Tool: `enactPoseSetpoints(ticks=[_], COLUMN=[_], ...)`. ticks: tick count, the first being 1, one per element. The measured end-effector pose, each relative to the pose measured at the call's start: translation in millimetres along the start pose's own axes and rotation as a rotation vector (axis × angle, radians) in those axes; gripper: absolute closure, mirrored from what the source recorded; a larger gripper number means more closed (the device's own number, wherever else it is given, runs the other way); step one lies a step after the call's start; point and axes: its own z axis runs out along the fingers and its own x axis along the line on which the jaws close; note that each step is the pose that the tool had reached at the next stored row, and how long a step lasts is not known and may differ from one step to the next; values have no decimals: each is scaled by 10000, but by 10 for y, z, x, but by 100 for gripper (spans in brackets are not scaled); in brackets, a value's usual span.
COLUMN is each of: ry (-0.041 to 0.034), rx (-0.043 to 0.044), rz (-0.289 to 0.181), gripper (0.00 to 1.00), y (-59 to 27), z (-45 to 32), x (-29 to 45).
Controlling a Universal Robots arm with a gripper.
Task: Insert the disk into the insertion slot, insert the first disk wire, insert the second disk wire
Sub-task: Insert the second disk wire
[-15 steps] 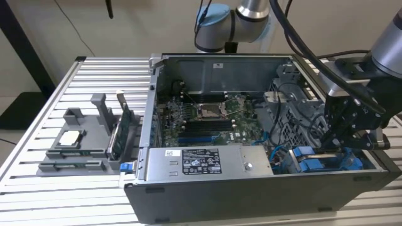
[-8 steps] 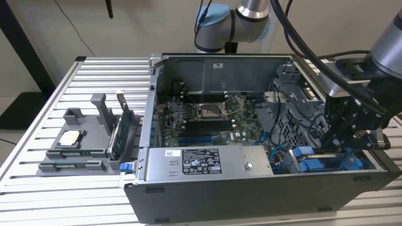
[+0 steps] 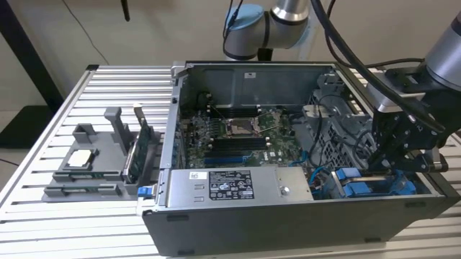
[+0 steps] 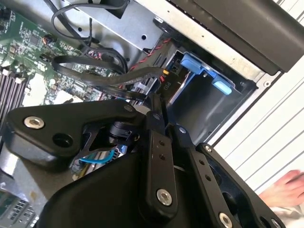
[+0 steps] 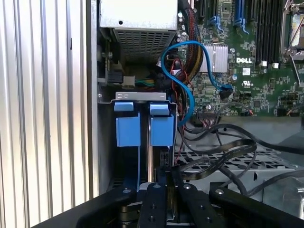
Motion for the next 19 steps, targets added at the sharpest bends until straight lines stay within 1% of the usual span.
enactPoseSetpoints(ticks=[2, 5, 7, 8, 15, 16, 17, 18, 19], ry=[2, 18, 11, -11, 8, -5, -42, -46, -33], rx=[-1, 6, 9, 9, 14, 13, 15, 14, 13], rz=[-21, -26, -27, -27, -26, -26, -27, -27, -27], gripper=[84, 84, 84, 84, 84, 84, 83, 83, 76], y=[0, 0, 0, 0, 1, 1, 0, 0, -1], z=[7, 38, 64, 76, 88, 84, 79, 56, 14], x=[1, 4, 5, 4, 8, 6, 4, 4, 1])
